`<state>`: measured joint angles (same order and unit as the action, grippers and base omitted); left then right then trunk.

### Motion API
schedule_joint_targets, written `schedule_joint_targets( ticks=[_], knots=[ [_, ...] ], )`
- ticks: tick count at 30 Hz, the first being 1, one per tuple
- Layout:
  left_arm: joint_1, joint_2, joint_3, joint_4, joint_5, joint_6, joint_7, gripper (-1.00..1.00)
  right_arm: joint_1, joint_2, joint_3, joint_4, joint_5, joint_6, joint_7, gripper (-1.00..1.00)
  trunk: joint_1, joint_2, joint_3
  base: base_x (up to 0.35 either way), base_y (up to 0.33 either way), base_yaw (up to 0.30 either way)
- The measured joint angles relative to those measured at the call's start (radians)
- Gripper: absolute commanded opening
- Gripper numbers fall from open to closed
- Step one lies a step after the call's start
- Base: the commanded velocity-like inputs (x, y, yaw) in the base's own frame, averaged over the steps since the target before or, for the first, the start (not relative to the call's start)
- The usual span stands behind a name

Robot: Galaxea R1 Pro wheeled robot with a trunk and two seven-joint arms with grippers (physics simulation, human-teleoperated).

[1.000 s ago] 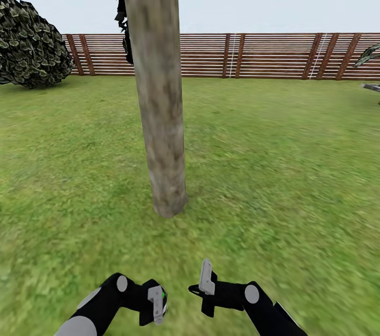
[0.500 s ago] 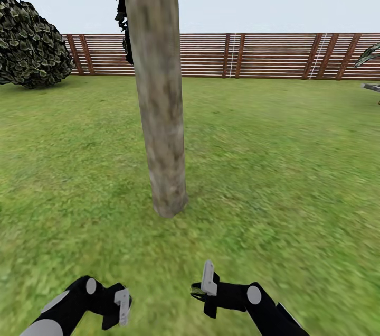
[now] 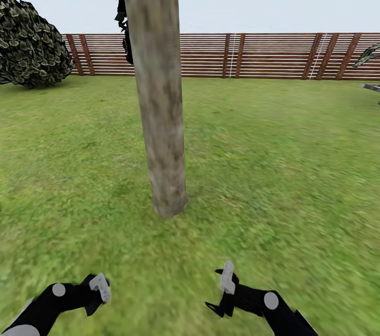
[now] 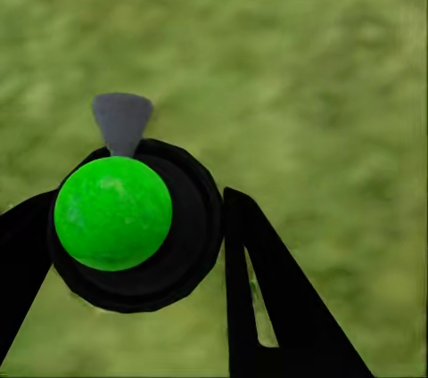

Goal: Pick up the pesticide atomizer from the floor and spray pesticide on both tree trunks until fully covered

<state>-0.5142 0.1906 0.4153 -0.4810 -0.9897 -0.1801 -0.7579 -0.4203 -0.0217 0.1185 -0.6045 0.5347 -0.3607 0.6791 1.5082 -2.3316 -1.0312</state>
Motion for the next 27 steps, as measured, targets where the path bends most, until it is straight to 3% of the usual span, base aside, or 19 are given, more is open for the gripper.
schedule_joint_targets(
  ticks=[1, 3, 4, 5, 7, 8, 11, 13, 16, 17, 20, 24, 27],
  knots=[
    [0.000, -0.004, 0.022, 0.011, 0.008, 0.000, 0.012, -1.00, 0.000, -0.001, -0.022, 0.012, -0.001, 0.000, -0.015, 1.00, 0.000, 0.000, 0.000, 0.000, 0.000, 0.000],
    [0.000, -0.015, 0.090, 0.057, 0.045, -0.001, 0.072, -1.00, 0.002, -0.003, -0.106, 0.077, 0.002, -0.002, -0.091, 1.00, 0.000, 0.000, 0.000, 0.000, 0.000, 0.000],
    [0.000, -0.017, 0.106, 0.069, 0.057, -0.001, 0.092, -1.00, 0.003, -0.003, -0.125, 0.099, 0.001, -0.002, -0.117, 1.00, 0.000, 0.000, 0.000, 0.000, 0.000, 0.000],
    [0.000, -0.022, 0.142, 0.103, 0.098, -0.003, 0.159, -1.00, 0.003, -0.005, -0.170, 0.163, 0.002, -0.004, -0.198, 1.00, 0.000, 0.000, 0.000, 0.000, 0.000, 0.000],
    [0.000, -0.031, 0.172, 0.154, 0.168, -0.008, 0.264, -1.00, 0.004, -0.007, -0.209, 0.239, 0.002, -0.010, -0.302, 1.00, 0.000, 0.000, 0.000, 0.000, 0.000, 0.000],
    [0.000, -0.044, 0.182, 0.191, 0.220, -0.011, 0.344, -1.00, 0.004, -0.008, -0.223, 0.279, 0.002, -0.023, -0.366, 1.00, 0.000, 0.000, 0.000, 0.000, 0.000, 0.000],
    [0.000, -0.066, 0.191, 0.239, 0.283, -0.016, 0.471, -1.00, 0.005, -0.008, -0.235, 0.318, -0.001, -0.072, -0.473, 1.00, 0.000, 0.000, 0.000, 0.000, 0.000, 0.000],
    [0.000, -0.088, 0.194, 0.267, 0.308, -0.021, 0.557, -1.00, 0.008, -0.008, -0.243, 0.335, -0.009, -0.156, -0.637, 1.00, 0.000, 0.000, 0.000, 0.000, 0.000, 0.000],
    [0.000, -0.101, 0.196, 0.275, 0.317, -0.022, 0.583, -1.00, 0.021, -0.007, -0.247, 0.368, -0.017, -0.219, -0.784, 1.00, 0.000, 0.000, 0.000, 0.000, 0.000, 0.000],
    [0.000, -0.104, 0.199, 0.277, 0.358, -0.022, 0.593, -1.00, 0.027, -0.004, -0.246, 0.408, -0.019, -0.241, -0.844, 1.00, 0.000, 0.000, 0.000, 0.000, 0.000, 0.000],
    [0.004, -0.103, 0.198, 0.277, 0.396, -0.023, 0.594, -1.00, 0.028, -0.002, -0.246, 0.416, -0.020, -0.246, -0.856, 1.00, 0.000, 0.000, 0.000, 0.058, 0.000, 0.000],
    [0.016, -0.104, 0.196, 0.278, 0.404, -0.025, 0.595, -1.00, 0.035, -0.002, -0.255, 0.430, -0.021, -0.252, -0.860, 1.00, -0.001, 0.000, 0.000, 0.272, -0.001, 0.000],
    [0.039, -0.104, 0.196, 0.274, 0.406, -0.028, 0.595, -1.00, 0.045, -0.004, -0.352, 0.439, -0.044, -0.274, -0.858, 1.00, -0.001, 0.000, 0.000, 0.326, -0.060, 0.000]
  ],
)
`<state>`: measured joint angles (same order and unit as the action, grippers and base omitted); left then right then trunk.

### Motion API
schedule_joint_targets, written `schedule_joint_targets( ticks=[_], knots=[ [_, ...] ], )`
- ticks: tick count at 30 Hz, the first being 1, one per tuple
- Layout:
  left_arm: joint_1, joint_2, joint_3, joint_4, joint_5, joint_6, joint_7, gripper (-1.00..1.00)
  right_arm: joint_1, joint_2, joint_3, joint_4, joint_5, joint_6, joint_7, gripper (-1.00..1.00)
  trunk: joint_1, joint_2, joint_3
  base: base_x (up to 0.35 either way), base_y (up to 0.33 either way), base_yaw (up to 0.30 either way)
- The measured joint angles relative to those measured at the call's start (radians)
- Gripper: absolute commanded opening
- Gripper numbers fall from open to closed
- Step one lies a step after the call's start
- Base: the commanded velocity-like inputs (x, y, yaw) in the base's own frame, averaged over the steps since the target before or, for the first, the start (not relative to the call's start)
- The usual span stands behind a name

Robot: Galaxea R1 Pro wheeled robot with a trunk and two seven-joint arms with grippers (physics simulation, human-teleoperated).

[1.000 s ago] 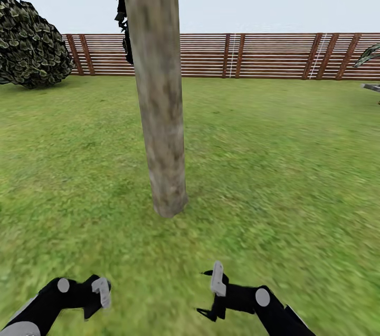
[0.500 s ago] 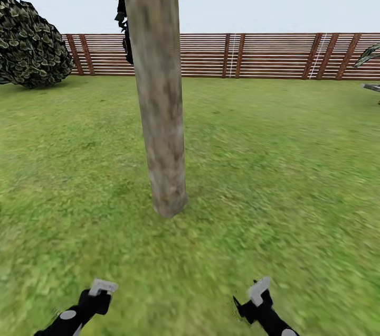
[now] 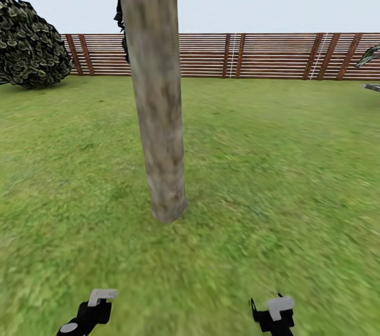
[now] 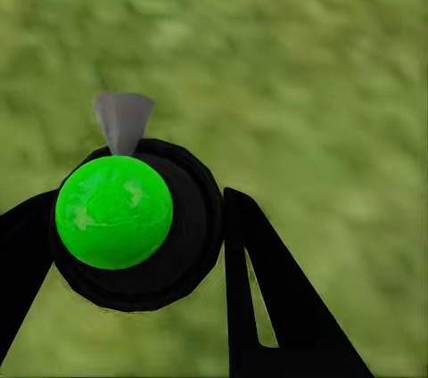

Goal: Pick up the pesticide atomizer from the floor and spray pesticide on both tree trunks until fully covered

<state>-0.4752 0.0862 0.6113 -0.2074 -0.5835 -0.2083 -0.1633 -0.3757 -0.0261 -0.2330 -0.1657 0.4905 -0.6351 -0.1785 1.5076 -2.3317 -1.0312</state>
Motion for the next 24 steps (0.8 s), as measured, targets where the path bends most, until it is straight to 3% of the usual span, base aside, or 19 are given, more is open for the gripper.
schedule_joint_targets(
  ticks=[3, 6, 17, 24],
  knots=[
    [0.007, 0.000, 0.000, 0.001, 0.000, -0.018, 0.000, -1.00, 0.003, 0.001, -0.100, 0.002, -0.039, -0.007, 0.004, 1.00, 0.000, 0.000, 0.000, 0.313, -0.128, 0.000],
    [0.010, -0.001, 0.000, 0.003, 0.000, -0.039, 0.000, -1.00, 0.003, 0.002, -0.149, 0.002, -0.058, -0.009, 0.006, 1.00, 0.000, 0.000, 0.000, 0.295, -0.169, 0.000],
    [0.007, -0.005, 0.001, -0.009, -0.001, -0.040, 0.034, -1.00, 0.004, 0.006, -0.163, 0.005, -0.058, -0.010, 0.009, 1.00, 0.000, 0.000, 0.000, 0.207, -0.201, 0.000],
    [-0.009, -0.052, -0.007, -0.012, -0.006, -0.028, 0.033, -1.00, 0.004, 0.006, -0.163, 0.005, -0.058, -0.010, 0.011, 1.00, 0.001, 0.000, 0.000, 0.088, -0.077, 0.000]
  ],
)
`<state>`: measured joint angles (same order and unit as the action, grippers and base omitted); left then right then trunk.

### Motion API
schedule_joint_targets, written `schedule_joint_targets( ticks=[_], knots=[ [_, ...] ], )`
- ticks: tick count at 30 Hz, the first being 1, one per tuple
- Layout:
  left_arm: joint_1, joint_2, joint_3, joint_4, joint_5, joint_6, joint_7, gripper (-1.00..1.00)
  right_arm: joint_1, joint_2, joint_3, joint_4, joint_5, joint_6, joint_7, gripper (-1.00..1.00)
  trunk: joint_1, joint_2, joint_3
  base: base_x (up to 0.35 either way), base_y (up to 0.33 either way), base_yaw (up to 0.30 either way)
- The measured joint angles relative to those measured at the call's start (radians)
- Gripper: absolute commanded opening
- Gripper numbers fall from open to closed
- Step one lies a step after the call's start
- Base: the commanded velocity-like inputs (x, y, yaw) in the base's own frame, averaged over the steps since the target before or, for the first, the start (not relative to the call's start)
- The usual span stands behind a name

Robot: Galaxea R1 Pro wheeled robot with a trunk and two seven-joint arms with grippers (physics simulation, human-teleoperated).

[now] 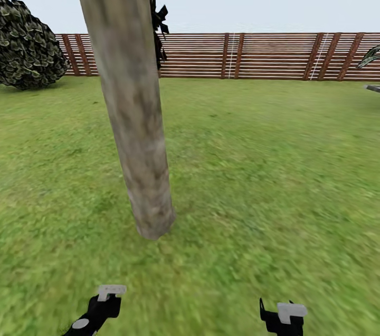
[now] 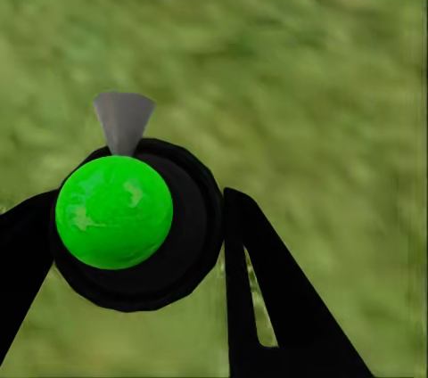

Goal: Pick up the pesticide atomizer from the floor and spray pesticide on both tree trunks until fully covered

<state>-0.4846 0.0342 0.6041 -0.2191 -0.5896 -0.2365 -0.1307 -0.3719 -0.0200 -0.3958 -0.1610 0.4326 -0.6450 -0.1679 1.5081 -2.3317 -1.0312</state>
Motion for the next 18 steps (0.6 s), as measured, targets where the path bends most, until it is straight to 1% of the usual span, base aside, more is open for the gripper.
schedule_joint_targets(
  ticks=[1, 2, 3, 4, 5, 6, 7, 8, 11, 14, 18],
  knots=[
    [-0.001, -0.006, 0.001, 0.000, 0.000, 0.003, 0.000, -1.00, 0.000, 0.000, 0.000, 0.000, 0.000, 0.000, 0.000, 1.00, 0.000, 0.000, 0.000, 0.000, 0.000, 0.170],
    [-0.045, -0.043, 0.000, -0.066, -0.006, 0.214, -0.011, -1.00, 0.000, 0.001, 0.005, 0.002, 0.002, 0.000, 0.001, 1.00, 0.000, 0.000, -0.001, 0.000, 0.000, 0.070],
    [-0.115, -0.050, -0.003, -0.097, -0.001, 0.259, -0.012, -1.00, 0.000, 0.002, 0.004, 0.002, 0.002, 0.000, 0.002, 1.00, 0.000, 0.000, 0.000, 0.000, 0.000, 0.036],
    [-0.128, -0.051, -0.003, -0.105, -0.001, 0.275, -0.013, -1.00, 0.000, 0.002, 0.005, 0.002, 0.003, 0.000, 0.002, 1.00, 0.000, 0.000, 0.000, 0.000, 0.000, 0.023],
    [-0.117, -0.051, -0.002, -0.106, -0.005, 0.281, -0.013, -1.00, 0.000, 0.002, 0.005, 0.002, 0.003, 0.000, 0.002, 1.00, 0.000, 0.000, -0.001, 0.000, 0.000, 0.015],
    [-0.118, -0.052, -0.003, -0.107, -0.004, 0.284, -0.012, -1.00, 0.000, 0.002, 0.005, 0.002, 0.003, 0.000, 0.002, 1.00, 0.000, 0.000, -0.001, 0.001, -0.005, 0.000],
    [-0.107, -0.047, -0.002, -0.103, -0.002, 0.254, -0.004, -1.00, 0.000, -0.037, 0.004, -0.008, 0.009, 0.001, 0.268, 1.00, 0.000, 0.000, -0.001, 0.001, -0.003, 0.000],
    [-0.107, -0.047, -0.003, -0.103, -0.001, 0.252, -0.003, -1.00, 0.000, -0.040, 0.004, -0.008, 0.005, 0.001, 0.301, 1.00, 0.000, 0.000, -0.001, 0.000, -0.001, 0.000],
    [-0.106, -0.047, -0.003, -0.100, -0.001, 0.250, -0.003, -1.00, 0.000, -0.040, 0.003, -0.008, 0.004, 0.001, 0.302, 1.00, 0.000, 0.000, -0.001, 0.000, 0.000, 0.038],
    [-0.106, -0.047, -0.002, -0.098, 0.000, 0.244, -0.003, -1.00, 0.000, -0.040, 0.003, -0.008, 0.005, 0.001, 0.302, 1.00, 0.000, 0.000, -0.001, 0.046, -0.022, 0.202],
    [-0.105, -0.047, -0.002, -0.098, 0.000, 0.237, -0.003, -1.00, 0.000, -0.040, 0.003, -0.009, 0.005, 0.000, 0.302, 1.00, 0.000, 0.000, -0.001, 0.110, -0.178, 0.212]
  ],
)
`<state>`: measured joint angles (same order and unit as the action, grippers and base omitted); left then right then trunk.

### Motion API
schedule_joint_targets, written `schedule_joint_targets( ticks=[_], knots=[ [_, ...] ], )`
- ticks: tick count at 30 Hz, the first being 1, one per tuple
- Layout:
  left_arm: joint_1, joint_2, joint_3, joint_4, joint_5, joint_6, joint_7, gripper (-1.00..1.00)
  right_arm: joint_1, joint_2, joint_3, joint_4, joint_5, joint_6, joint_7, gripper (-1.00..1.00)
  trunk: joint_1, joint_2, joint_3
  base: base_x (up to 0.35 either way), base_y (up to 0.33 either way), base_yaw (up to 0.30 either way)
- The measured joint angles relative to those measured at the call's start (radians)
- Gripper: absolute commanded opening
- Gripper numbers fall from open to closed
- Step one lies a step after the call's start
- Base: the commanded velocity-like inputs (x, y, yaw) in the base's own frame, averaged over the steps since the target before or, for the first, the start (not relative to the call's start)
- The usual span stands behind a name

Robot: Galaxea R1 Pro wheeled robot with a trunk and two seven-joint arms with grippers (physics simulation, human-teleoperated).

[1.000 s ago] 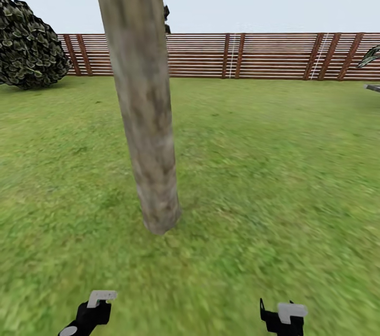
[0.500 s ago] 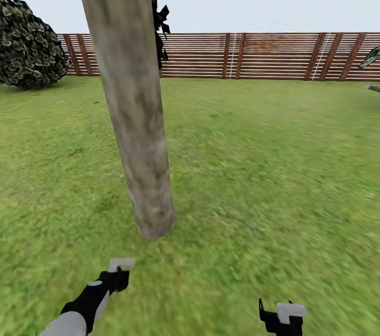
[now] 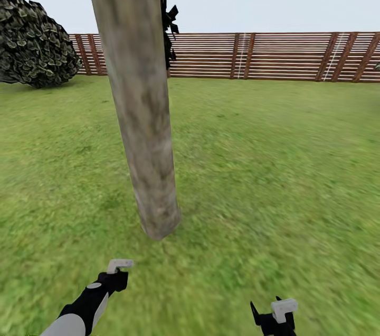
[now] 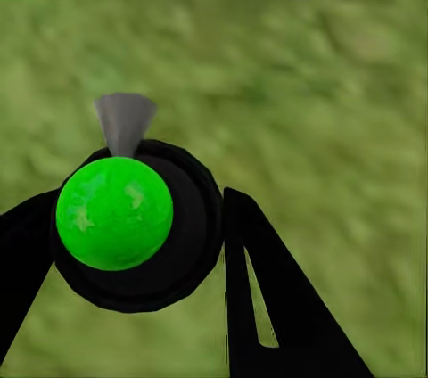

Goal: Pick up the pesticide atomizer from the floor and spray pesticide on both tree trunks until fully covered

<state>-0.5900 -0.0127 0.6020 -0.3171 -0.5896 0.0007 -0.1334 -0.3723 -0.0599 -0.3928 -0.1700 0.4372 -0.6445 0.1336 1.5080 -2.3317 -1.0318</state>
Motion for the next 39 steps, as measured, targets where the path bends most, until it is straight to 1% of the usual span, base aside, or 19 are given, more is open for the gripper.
schedule_joint_targets(
  ticks=[2, 7, 9, 11, 14, 16, 18, 20, 21, 23, 27, 28, 29, 31, 33, 34, 36, 37, 39],
  knots=[
    [0.000, 0.000, 0.000, 0.000, 0.000, -0.002, 0.000, -1.00, 0.000, 0.000, 0.000, 0.000, 0.000, 0.000, 0.000, 1.00, 0.000, 0.000, 0.000, 0.065, -0.248, 0.061],
    [0.000, -0.002, 0.000, 0.000, 0.000, -0.005, 0.001, -1.00, 0.000, 0.000, 0.000, 0.000, 0.000, 0.000, 0.000, 1.00, 0.001, 0.000, 0.000, -0.136, -0.251, 0.006],
    [-0.001, -0.008, -0.001, -0.004, 0.000, -0.004, 0.000, -1.00, 0.000, 0.000, 0.000, 0.001, -0.001, 0.000, 0.000, 1.00, 0.000, 0.000, 0.000, -0.039, -0.143, 0.000],
    [-0.002, -0.023, -0.004, -0.006, 0.000, -0.003, 0.000, -1.00, 0.000, 0.000, 0.000, 0.000, 0.000, 0.000, 0.000, 1.00, 0.000, 0.000, 0.000, -0.014, -0.051, 0.000],
    [-0.013, -0.056, -0.019, -0.011, -0.002, 0.005, 0.002, -1.00, 0.000, 0.000, 0.000, 0.001, 0.000, 0.000, 0.000, 1.00, 0.000, 0.000, 0.000, -0.003, -0.012, 0.000],
    [-0.018, -0.058, -0.022, -0.012, -0.001, 0.011, 0.002, -1.00, 0.000, 0.000, 0.000, 0.001, 0.000, 0.000, 0.000, 1.00, 0.000, 0.000, 0.000, -0.001, -0.003, 0.000],
    [-0.026, -0.043, -0.022, -0.026, 0.002, 0.015, 0.002, -1.00, 0.000, 0.000, 0.000, 0.001, 0.000, 0.000, 0.000, 1.00, 0.000, 0.000, 0.000, 0.000, 0.000, 0.000],
    [-0.036, -0.003, -0.020, -0.059, 0.002, 0.033, -0.004, -1.00, 0.000, 0.000, 0.000, 0.001, 0.000, 0.000, 0.000, 1.00, 0.000, 0.000, 0.000, 0.000, 0.000, 0.000],
    [-0.037, 0.005, -0.019, -0.065, 0.000, 0.050, -0.006, -1.00, 0.000, 0.000, 0.000, 0.001, 0.000, 0.000, 0.000, 1.00, 0.000, 0.000, 0.000, 0.000, 0.000, 0.000],
    [-0.037, 0.007, -0.020, -0.068, 0.000, 0.062, -0.008, -1.00, 0.000, 0.000, 0.000, 0.001, 0.000, 0.000, 0.000, 1.00, 0.000, 0.000, 0.000, 0.000, 0.000, 0.000],
    [-0.038, -0.023, -0.051, -0.068, 0.000, 0.073, -0.019, -1.00, 0.000, 0.000, 0.001, 0.001, 0.000, 0.000, 0.001, 1.00, 0.000, 0.000, 0.000, 0.000, 0.000, 0.000],
    [-0.040, -0.026, -0.062, -0.070, 0.000, 0.075, -0.026, -1.00, 0.000, 0.000, 0.001, 0.001, 0.000, 0.000, 0.001, 1.00, 0.000, 0.000, 0.000, 0.000, 0.000, 0.000],
    [-0.048, -0.018, -0.070, -0.075, -0.001, 0.081, -0.040, -1.00, 0.000, 0.001, 0.001, 0.002, 0.000, 0.000, 0.002, 1.00, 0.000, 0.000, 0.000, 0.000, 0.000, 0.000],
    [-0.065, 0.015, -0.073, -0.082, -0.003, 0.109, -0.062, -1.00, 0.000, 0.001, 0.001, 0.002, 0.000, 0.000, 0.002, 1.00, 0.000, 0.000, 0.000, 0.000, 0.000, 0.000],
    [-0.072, 0.053, -0.073, -0.084, -0.002, 0.131, -0.087, -1.00, 0.000, 0.001, 0.001, 0.002, 0.000, 0.000, 0.002, 1.00, 0.000, 0.000, 0.000, 0.000, 0.000, 0.000],
    [-0.075, 0.078, -0.073, -0.085, -0.002, 0.141, -0.116, -1.00, 0.000, 0.001, 0.001, 0.002, 0.000, 0.000, 0.001, 1.00, 0.000, 0.000, 0.000, 0.000, 0.000, 0.000],
    [-0.086, 0.081, -0.085, -0.097, 0.002, 0.139, -0.121, -1.00, -0.006, 0.012, -0.003, 0.008, -0.003, -0.004, 0.001, 1.00, 0.000, 0.000, 0.000, 0.000, 0.000, 0.000],
    [-0.092, 0.081, -0.090, -0.103, 0.002, 0.139, -0.122, -1.00, -0.006, 0.012, -0.004, 0.008, -0.003, -0.004, 0.001, 1.00, 0.000, 0.000, 0.000, 0.000, 0.000, 0.000],
    [-0.103, 0.080, -0.090, -0.114, 0.005, 0.138, -0.124, -1.00, -0.005, 0.016, -0.003, 0.007, -0.003, -0.003, 0.001, 1.00, 0.000, 0.000, 0.000, 0.000, 0.000, 0.000]
  ],
)
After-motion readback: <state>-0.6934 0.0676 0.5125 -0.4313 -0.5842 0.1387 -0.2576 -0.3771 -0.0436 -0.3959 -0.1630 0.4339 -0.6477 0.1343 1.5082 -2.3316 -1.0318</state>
